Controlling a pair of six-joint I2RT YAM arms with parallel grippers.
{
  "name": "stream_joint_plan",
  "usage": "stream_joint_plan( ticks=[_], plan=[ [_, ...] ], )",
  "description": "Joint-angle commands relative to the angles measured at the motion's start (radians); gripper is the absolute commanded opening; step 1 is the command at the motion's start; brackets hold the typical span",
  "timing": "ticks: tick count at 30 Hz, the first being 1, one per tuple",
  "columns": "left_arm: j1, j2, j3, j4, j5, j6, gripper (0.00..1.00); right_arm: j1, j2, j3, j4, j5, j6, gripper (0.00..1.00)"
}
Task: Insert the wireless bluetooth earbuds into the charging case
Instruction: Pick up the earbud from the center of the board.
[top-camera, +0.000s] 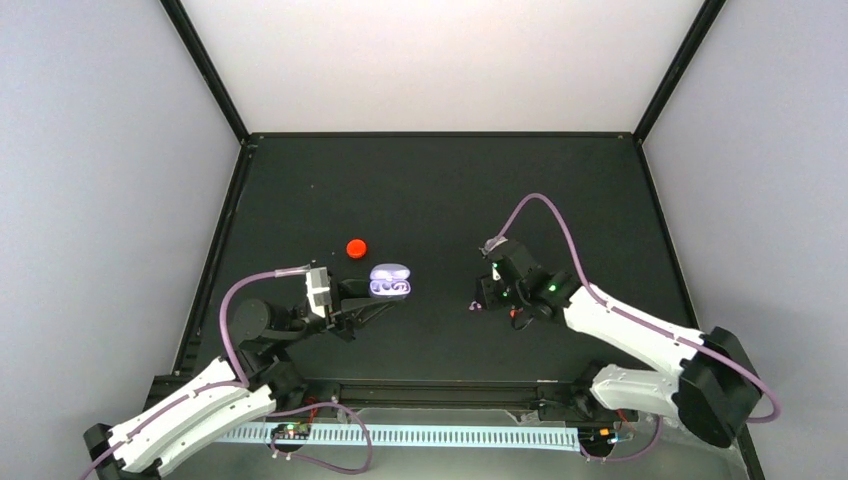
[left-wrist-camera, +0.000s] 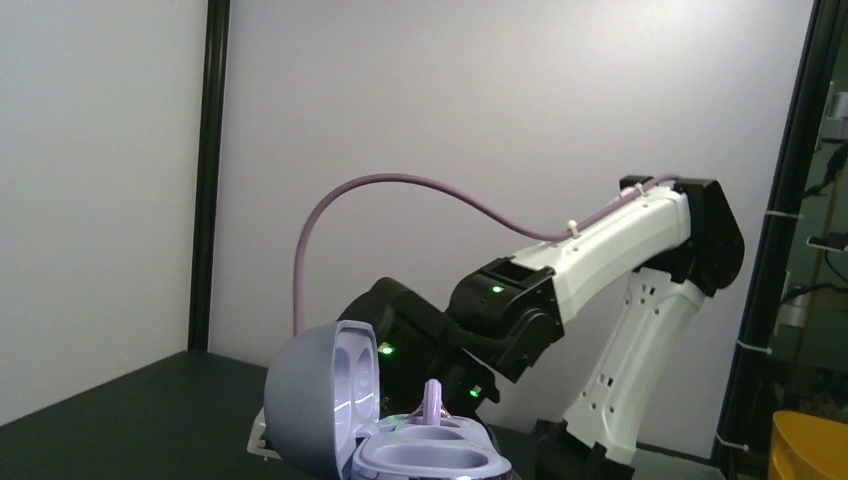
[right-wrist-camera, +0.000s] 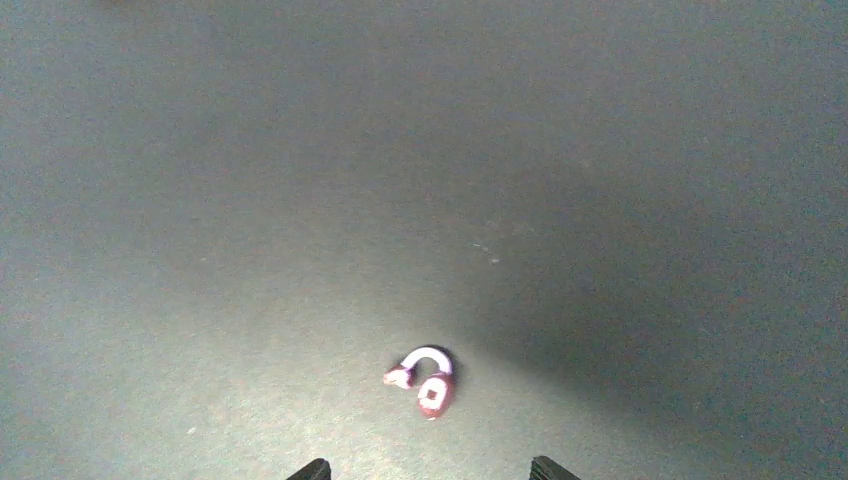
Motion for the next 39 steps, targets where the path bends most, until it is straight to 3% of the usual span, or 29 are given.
stream_joint_plan(
  ticks=[1, 23, 33, 35, 39],
  plan=[
    [-0.005, -0.035, -0.021, -0.023, -0.001, -0.012, 0.02, -0.071, 0.065, -0.041, 0.159, -0.033, 0.043, 0.5],
    [-0.005, -0.156, -0.076, -0.087, -0.021, -0.012, 0.02, -0.076, 0.337, 0.033, 0.169, -0.013, -0.011, 0.3],
    [-0.006, -0.175, -0.083, -0.098, -0.022, -0.019, 0.02, -0.06, 0.374, 0.08, 0.144, -0.057, -0.076, 0.13],
    [-0.005, -0.178, -0.083, -0.1, -0.022, -0.019, 0.01, -0.049, 0.373, 0.096, 0.127, -0.034, -0.075, 0.13],
    [-0.005, -0.187, -0.081, -0.105, -0.022, -0.02, 0.02, -0.046, 0.302, 0.097, 0.099, 0.028, -0.003, 0.24]
  ],
)
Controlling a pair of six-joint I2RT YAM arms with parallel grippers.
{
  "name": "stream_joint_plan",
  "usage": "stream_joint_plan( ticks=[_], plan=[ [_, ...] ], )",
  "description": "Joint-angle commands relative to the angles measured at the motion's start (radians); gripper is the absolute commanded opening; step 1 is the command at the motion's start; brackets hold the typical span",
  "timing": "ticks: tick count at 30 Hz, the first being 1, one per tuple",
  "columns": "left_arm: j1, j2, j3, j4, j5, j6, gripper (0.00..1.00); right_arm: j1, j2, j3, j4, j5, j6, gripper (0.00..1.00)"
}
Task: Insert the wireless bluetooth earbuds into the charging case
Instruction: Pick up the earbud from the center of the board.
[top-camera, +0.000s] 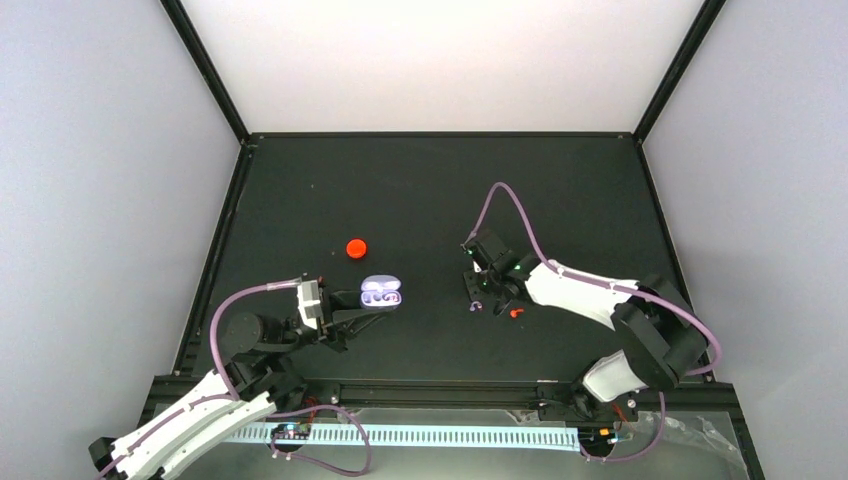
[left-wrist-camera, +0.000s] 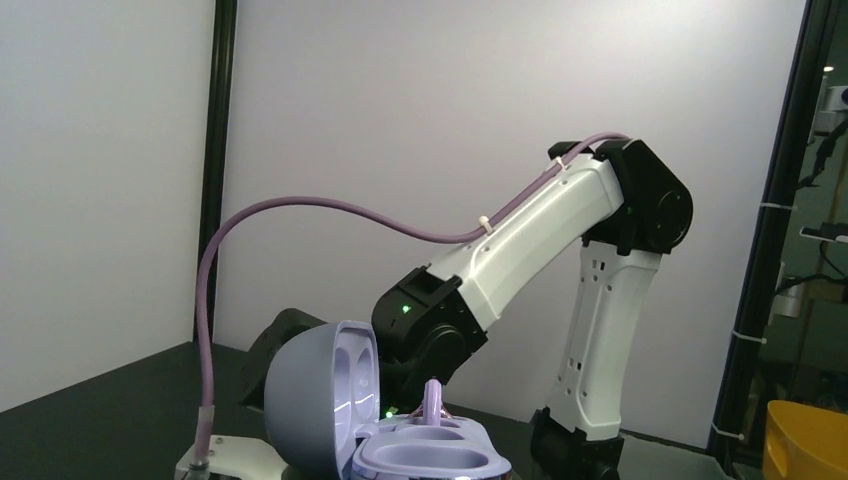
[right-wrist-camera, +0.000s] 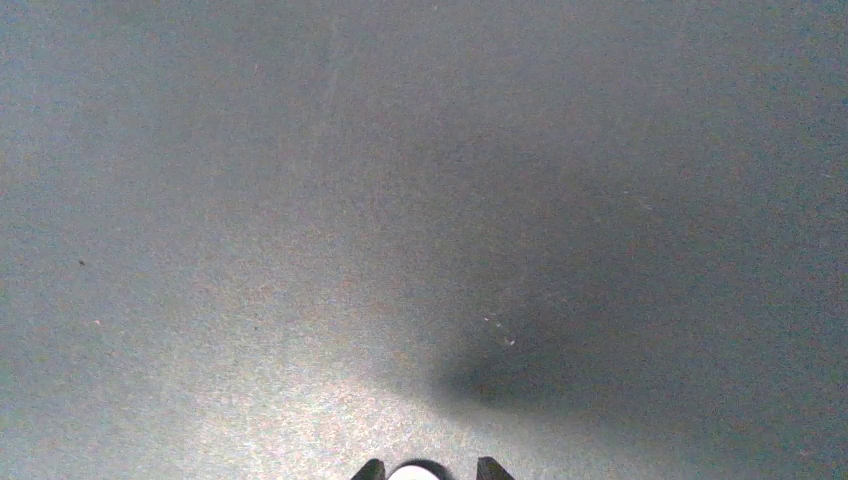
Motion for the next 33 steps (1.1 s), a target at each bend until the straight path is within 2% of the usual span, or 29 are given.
stream_joint_plan(
  ticks=[1, 4, 8, 9, 15, 33],
  plan=[
    [-0.005, -0.023, 0.001, -0.015, -0.012, -0.015, 0.02, 0.007, -0.089, 0.002, -0.024, 0.069, 0.067, 0.24],
    [-0.005, -0.035, -0.001, -0.021, -0.015, -0.015, 0.02, 0.007, -0.145, -0.057, -0.015, 0.052, 0.138, 0.21],
    [-0.005, -0.047, -0.005, -0.03, -0.016, -0.014, 0.02, 0.006, -0.159, -0.15, 0.017, 0.031, 0.213, 0.02],
    [-0.006, -0.049, -0.006, -0.031, -0.016, -0.015, 0.01, 0.006, -0.158, -0.169, 0.028, 0.027, 0.226, 0.01],
    [-0.005, -0.046, -0.007, -0.035, -0.014, -0.015, 0.02, 0.007, -0.118, -0.2, 0.091, -0.011, 0.246, 0.01],
    [-0.005, -0.028, -0.006, -0.033, -0.017, -0.013, 0.02, 0.004, 0.042, -0.09, 0.116, 0.022, 0.215, 0.01]
  ],
)
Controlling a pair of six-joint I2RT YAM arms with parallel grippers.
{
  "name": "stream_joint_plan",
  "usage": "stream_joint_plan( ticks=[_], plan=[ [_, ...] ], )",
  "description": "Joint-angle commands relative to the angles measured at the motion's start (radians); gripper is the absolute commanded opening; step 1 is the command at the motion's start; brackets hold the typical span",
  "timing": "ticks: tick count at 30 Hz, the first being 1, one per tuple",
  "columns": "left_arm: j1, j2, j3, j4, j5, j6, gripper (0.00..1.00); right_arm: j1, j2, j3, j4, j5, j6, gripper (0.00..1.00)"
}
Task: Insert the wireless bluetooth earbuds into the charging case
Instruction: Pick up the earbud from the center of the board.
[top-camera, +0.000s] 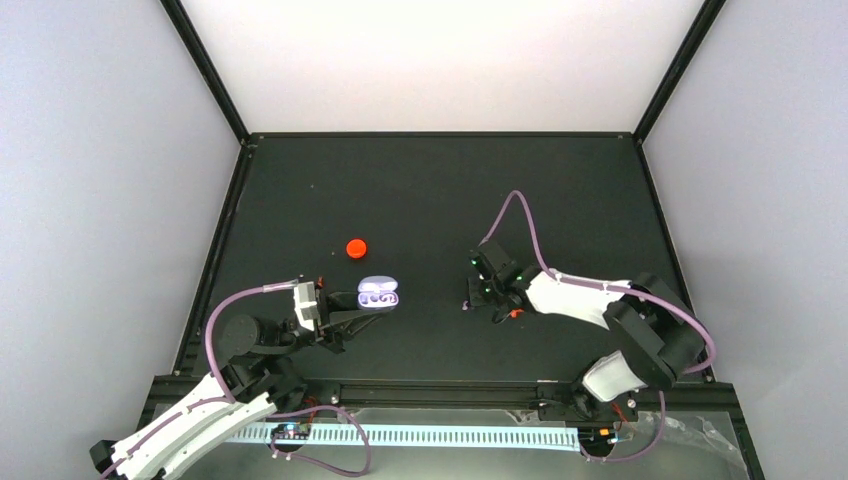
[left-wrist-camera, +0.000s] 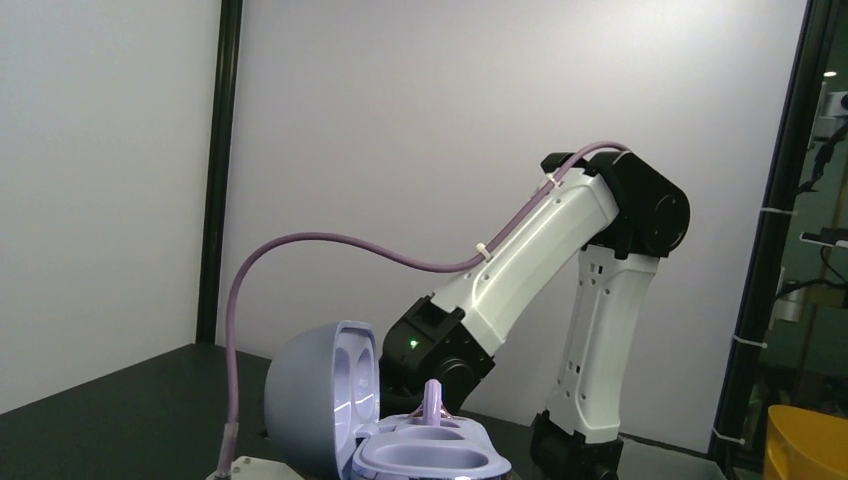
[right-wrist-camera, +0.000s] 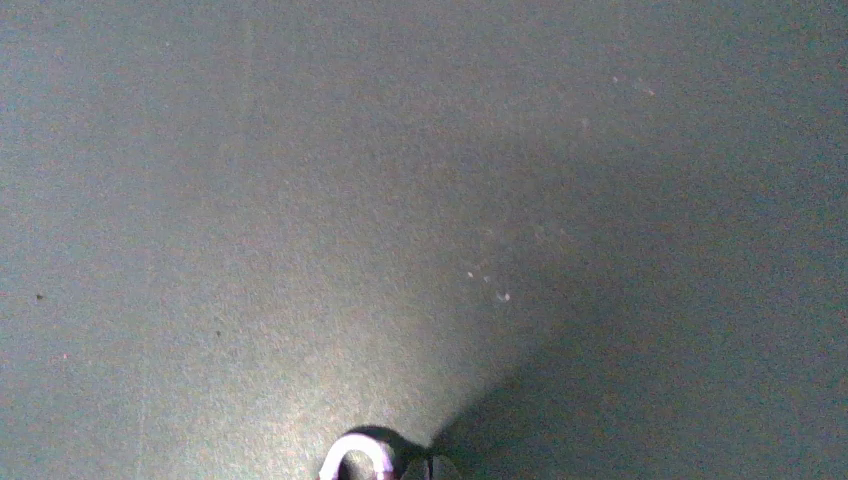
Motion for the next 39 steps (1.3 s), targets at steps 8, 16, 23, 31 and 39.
stream_joint_plan(
  ticks=[8, 16, 23, 31, 39],
  plan=[
    [-0.005, 0.008, -0.003, -0.018, -0.008, -0.008, 0.02, 0.007, -0.074, -0.029, -0.084, 0.035, -0.012, 0.01],
    [-0.004, 0.015, -0.012, 0.005, -0.017, -0.004, 0.02, 0.132, -0.073, -0.093, -0.041, -0.023, 0.07, 0.01],
    [-0.005, 0.013, -0.002, -0.008, -0.013, -0.006, 0.02, 0.13, 0.036, -0.015, -0.056, 0.067, 0.083, 0.01],
    [-0.004, -0.033, -0.002, -0.047, -0.037, 0.006, 0.02, 0.097, 0.078, -0.011, -0.072, 0.1, 0.059, 0.01],
    [-0.005, -0.03, -0.001, -0.048, -0.035, 0.007, 0.02, 0.078, 0.063, -0.023, -0.092, 0.117, 0.047, 0.01]
  ],
)
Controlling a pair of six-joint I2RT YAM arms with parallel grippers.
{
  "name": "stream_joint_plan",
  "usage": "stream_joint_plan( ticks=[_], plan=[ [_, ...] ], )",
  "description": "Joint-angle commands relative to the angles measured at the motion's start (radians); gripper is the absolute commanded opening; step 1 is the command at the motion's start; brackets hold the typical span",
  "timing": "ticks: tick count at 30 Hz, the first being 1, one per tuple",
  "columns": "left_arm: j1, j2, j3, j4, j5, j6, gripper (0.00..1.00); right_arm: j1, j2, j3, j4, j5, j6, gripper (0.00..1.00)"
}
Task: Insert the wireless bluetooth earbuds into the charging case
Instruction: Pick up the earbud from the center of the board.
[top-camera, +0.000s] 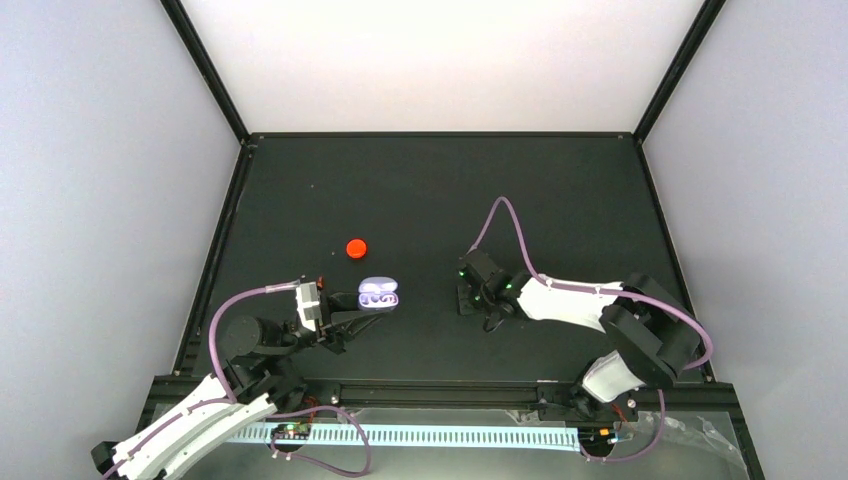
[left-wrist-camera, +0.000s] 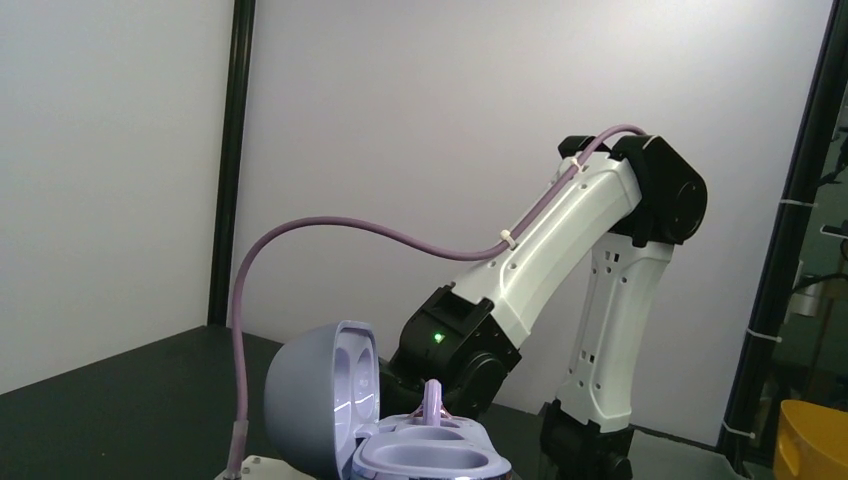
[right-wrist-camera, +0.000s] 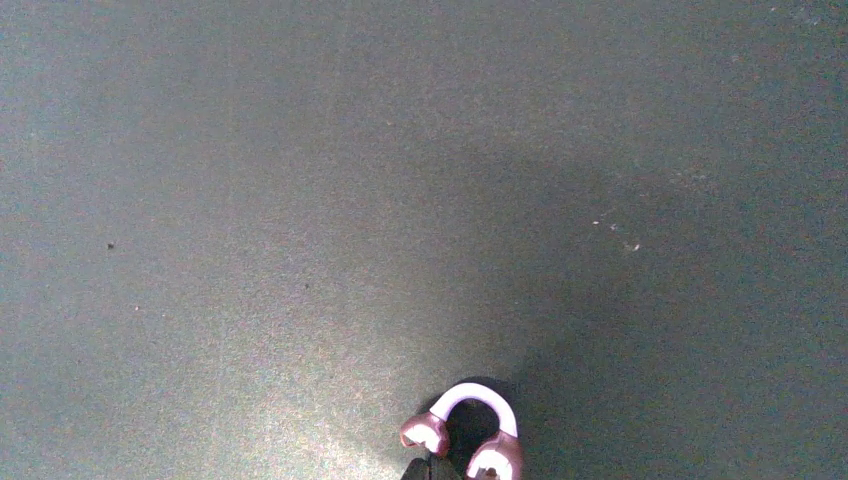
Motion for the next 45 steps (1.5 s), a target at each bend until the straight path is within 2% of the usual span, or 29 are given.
stream_joint_plan(
  ticks=[1, 20, 29, 32, 34, 37, 41, 45],
  plan=[
    [-0.006, -0.007, 0.013, -0.008, -0.016, 0.006, 0.02, -0.027, 0.028, -0.052, -0.093, 0.093, -0.022, 0.01],
    [-0.004, 0.01, 0.013, 0.0, -0.014, 0.004, 0.01, -0.07, -0.037, -0.088, -0.168, 0.145, 0.033, 0.01],
    [-0.005, 0.003, 0.011, -0.004, -0.013, 0.004, 0.02, -0.108, -0.213, -0.12, -0.228, 0.159, 0.073, 0.02],
    [-0.005, 0.005, 0.011, -0.002, -0.01, 0.003, 0.02, -0.092, -0.298, -0.097, -0.214, 0.113, 0.014, 0.1],
    [-0.006, 0.006, 0.01, 0.001, -0.01, 0.003, 0.01, -0.063, -0.343, -0.07, -0.199, 0.098, -0.021, 0.19],
    [-0.006, 0.01, 0.009, 0.009, -0.009, -0.001, 0.02, -0.043, -0.33, -0.009, -0.191, 0.048, -0.054, 0.31],
    [-0.005, 0.02, 0.011, 0.019, -0.002, -0.002, 0.01, -0.03, -0.242, 0.046, -0.14, -0.042, -0.071, 0.38],
    [-0.005, 0.021, 0.014, 0.018, 0.0, 0.001, 0.02, -0.018, -0.147, 0.095, -0.098, -0.092, -0.07, 0.39]
  ],
)
